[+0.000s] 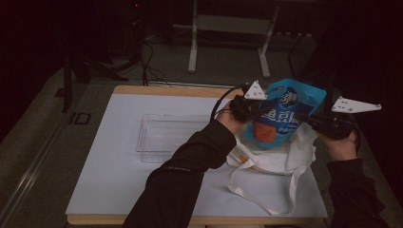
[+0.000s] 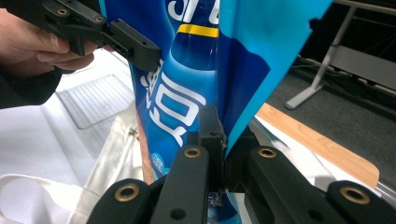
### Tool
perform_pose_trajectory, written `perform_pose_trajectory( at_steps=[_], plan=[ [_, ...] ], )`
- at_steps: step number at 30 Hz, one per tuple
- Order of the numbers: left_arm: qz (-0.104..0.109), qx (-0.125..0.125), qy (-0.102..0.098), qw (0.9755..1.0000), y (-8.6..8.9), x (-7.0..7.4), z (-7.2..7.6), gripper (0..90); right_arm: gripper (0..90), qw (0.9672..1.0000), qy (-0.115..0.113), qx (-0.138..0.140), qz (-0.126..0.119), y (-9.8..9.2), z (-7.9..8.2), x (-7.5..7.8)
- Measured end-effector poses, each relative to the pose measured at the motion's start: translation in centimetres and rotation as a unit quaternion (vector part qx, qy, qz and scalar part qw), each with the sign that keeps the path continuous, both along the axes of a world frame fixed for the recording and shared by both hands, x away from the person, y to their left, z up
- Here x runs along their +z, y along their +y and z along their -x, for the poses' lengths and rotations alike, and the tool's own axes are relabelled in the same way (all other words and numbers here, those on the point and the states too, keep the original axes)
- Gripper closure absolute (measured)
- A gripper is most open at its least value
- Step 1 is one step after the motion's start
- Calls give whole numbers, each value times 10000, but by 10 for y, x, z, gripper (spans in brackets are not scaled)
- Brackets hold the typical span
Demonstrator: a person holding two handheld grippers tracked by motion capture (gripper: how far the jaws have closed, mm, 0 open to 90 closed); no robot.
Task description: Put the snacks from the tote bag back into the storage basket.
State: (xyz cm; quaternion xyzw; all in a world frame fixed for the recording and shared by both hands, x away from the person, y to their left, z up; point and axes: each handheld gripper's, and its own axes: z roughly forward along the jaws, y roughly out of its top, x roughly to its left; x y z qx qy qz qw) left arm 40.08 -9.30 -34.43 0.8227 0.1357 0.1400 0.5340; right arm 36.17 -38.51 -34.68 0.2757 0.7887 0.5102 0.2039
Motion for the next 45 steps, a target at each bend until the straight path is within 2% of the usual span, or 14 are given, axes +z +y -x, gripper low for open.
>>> perform_pose_trajectory(
  at_steps=[3,8,13,18,30,41,42,45],
  plan=[
    [53,-31,43,10000,7,7,2,900,890,10000,-37,70,1,4,1,6],
    [61,-33,-11,10000,19,16,8,900,890,9998,-77,207,9,13,3,16],
    [146,6,-30,9999,36,24,12,900,889,9993,-148,329,-1,27,3,25],
    [133,77,-64,9999,53,30,17,900,890,9985,-172,514,40,46,0,34],
    [80,227,-134,9996,95,41,28,900,890,9964,-223,816,45,81,-4,43],
    [97,367,-178,9991,139,46,38,900,891,9928,-283,1158,88,123,-7,50],
    [112,432,-226,9987,147,47,39,900,890,9920,-289,1226,77,131,-8,51],
    [108,470,-278,9984,155,47,41,900,890,9912,-310,1287,77,139,-9,52]
  ],
)
